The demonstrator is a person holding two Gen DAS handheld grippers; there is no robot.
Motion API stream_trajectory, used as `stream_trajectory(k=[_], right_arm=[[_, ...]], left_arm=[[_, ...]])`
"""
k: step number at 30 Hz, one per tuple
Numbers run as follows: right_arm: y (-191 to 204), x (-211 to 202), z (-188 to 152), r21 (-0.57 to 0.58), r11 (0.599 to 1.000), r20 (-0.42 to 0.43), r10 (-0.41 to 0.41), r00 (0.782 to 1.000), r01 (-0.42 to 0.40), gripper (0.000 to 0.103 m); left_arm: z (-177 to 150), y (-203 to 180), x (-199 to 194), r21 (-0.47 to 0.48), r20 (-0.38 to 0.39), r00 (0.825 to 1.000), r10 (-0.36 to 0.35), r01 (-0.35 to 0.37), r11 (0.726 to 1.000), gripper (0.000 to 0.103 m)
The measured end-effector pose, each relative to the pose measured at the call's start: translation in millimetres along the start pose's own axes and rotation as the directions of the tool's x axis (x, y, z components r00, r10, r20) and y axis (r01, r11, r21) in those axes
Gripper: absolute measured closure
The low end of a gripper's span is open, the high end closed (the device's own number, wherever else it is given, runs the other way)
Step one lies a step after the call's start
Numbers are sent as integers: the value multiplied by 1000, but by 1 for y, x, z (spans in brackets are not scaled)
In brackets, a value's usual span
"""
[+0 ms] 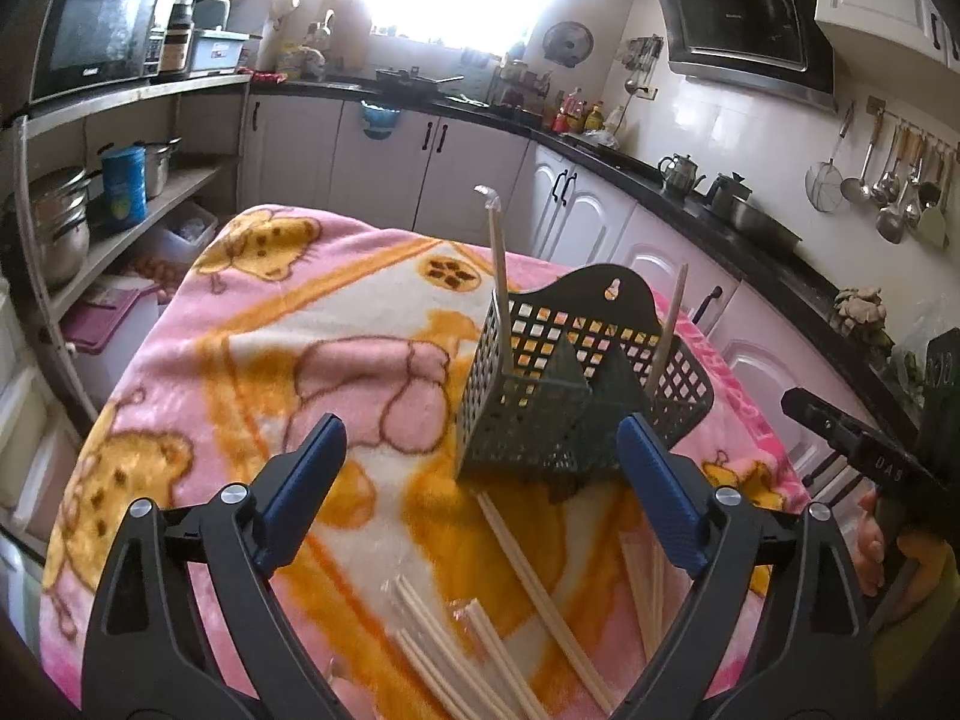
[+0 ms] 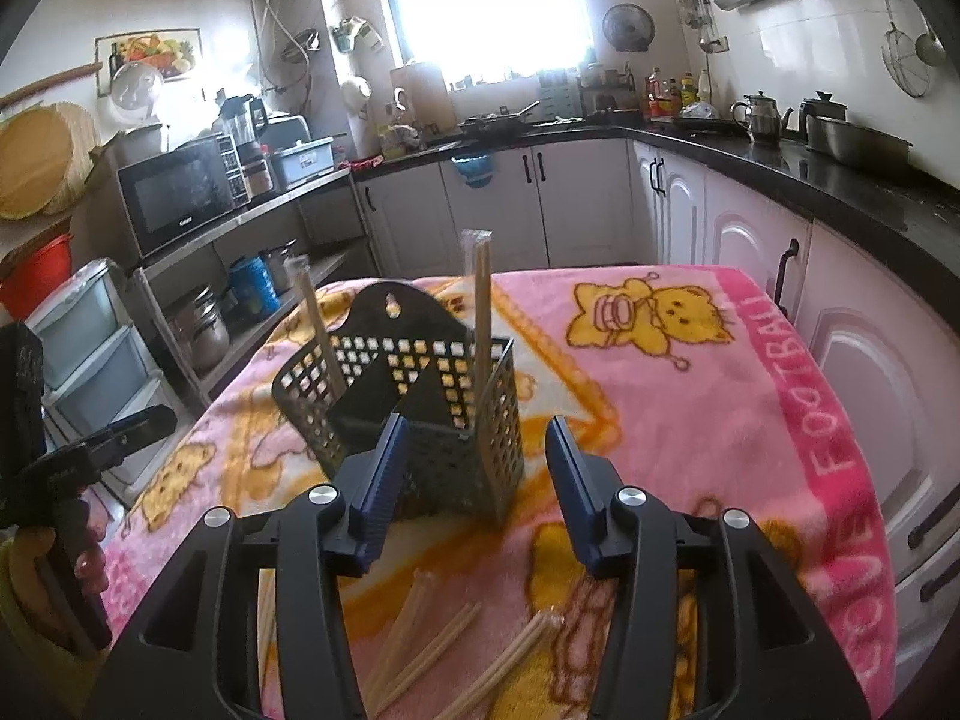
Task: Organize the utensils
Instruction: 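Move the left tool back down to the chopsticks beside the caddy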
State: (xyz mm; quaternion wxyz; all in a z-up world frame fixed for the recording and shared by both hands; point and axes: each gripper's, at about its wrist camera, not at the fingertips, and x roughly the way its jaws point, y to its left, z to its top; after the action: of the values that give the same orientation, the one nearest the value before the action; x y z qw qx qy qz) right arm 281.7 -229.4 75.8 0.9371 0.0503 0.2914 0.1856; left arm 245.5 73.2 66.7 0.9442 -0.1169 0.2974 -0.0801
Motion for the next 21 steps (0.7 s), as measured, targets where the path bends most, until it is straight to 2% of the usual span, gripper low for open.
stream_trajectory(k=[21], right_arm=[[40,0,-49,-82,995,-97,53,994,-61,57]], left_arm=[[-51,28,-14,-55,-65,997,50,-53,997,20]])
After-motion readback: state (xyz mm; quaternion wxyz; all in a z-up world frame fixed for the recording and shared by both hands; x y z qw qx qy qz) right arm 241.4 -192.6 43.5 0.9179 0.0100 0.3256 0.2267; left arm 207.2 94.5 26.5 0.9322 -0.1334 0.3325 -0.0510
